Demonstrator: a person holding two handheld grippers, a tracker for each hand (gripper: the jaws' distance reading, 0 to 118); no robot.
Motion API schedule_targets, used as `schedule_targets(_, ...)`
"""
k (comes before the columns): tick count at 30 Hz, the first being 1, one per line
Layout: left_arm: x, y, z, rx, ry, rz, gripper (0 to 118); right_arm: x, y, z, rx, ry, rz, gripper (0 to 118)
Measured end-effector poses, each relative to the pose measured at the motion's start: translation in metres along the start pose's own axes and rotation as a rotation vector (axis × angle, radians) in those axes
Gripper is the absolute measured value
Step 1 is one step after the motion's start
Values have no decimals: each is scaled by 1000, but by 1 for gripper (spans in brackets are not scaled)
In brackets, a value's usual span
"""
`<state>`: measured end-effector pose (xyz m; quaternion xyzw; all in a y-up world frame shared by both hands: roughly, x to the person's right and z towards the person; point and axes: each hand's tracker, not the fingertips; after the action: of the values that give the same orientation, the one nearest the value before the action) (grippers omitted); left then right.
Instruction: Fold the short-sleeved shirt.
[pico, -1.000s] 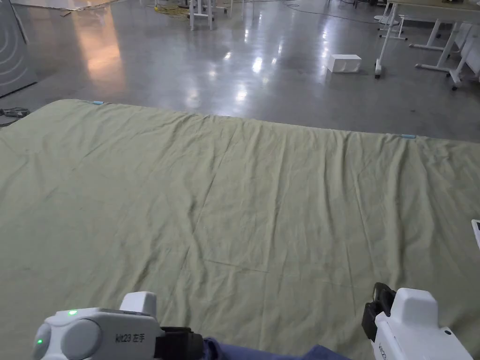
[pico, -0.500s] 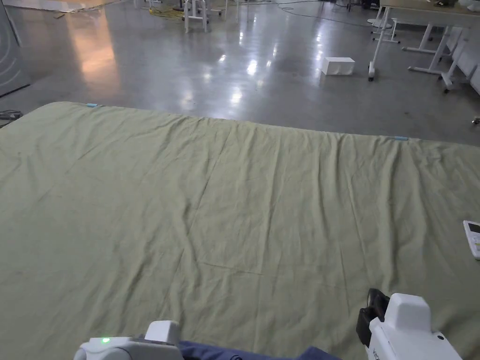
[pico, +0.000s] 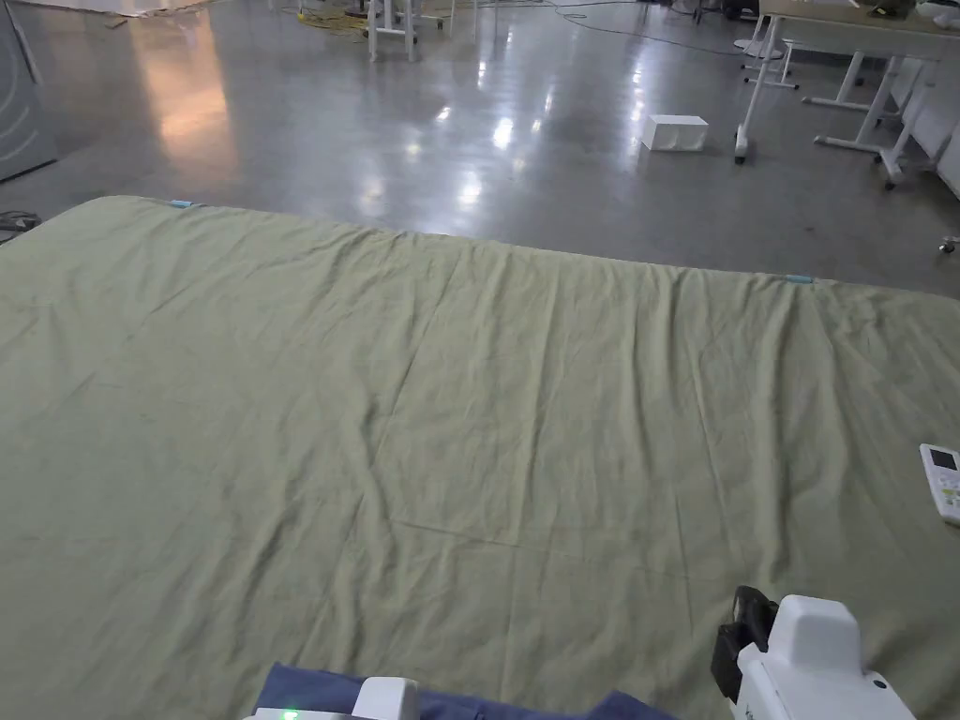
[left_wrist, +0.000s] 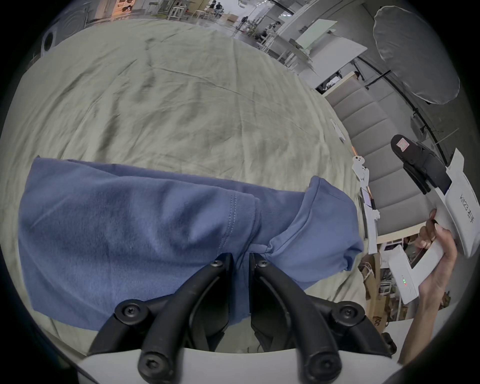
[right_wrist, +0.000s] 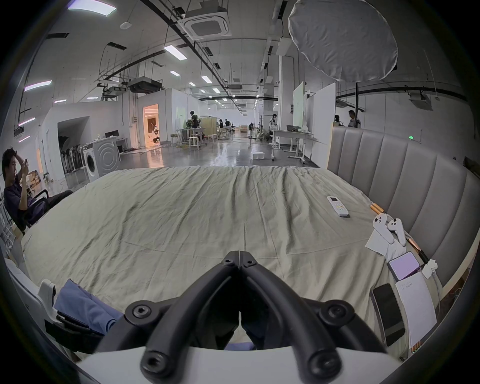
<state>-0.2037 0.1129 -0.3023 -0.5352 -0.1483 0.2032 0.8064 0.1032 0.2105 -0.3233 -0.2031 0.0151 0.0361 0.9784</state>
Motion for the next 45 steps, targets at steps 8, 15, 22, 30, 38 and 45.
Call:
schedule_targets(8, -16, 26, 69, 115, -68, 8, 32, -6, 0, -1, 1, 14, -2, 0)
schedule_targets(15, -100, 43, 122, 180, 36, 77, 72, -8, 4, 3, 20, 25, -15, 0)
schedule_targets(22, -176, 38, 102, 73, -146, 189, 72, -7, 15, 9, 84, 12, -17, 0)
schedule_targets(30, -213, 27, 72, 81, -367, 366, 72, -7, 21, 14, 100, 6, -8, 0)
schedule_targets(38, -195, 29, 39, 16, -412, 336, 19, -11, 21, 17, 98, 7, -5, 0)
schedule_targets(45, -181, 36, 60, 47, -324, 216, 15, -13, 19, 18, 90, 7, 3, 0)
